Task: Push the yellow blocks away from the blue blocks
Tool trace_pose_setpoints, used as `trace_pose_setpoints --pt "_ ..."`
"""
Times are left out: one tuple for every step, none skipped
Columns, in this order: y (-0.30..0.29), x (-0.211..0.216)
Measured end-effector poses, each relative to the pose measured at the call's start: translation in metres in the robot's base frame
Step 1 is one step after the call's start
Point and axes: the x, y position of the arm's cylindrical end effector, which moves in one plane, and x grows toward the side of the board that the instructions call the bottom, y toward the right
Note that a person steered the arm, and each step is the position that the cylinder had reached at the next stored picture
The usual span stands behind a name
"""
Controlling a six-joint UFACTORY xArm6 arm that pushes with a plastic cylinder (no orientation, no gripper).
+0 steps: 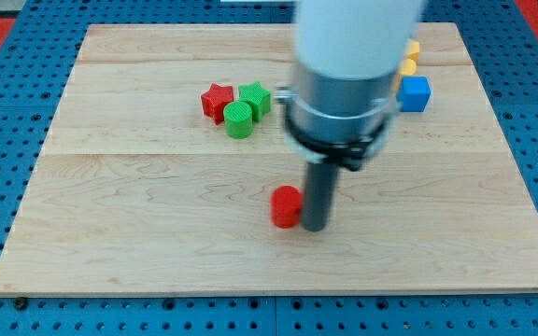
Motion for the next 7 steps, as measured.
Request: trace_pose_setpoints --pt "-0.034 -0.033" --pt "-0.045 -0.062" --pt "-0.059 -0.014" --pt "-0.099 -0.048" --pt "-0.100 -0.102" --pt "-0.094 -0.107" --pt "-0.093 -0.105"
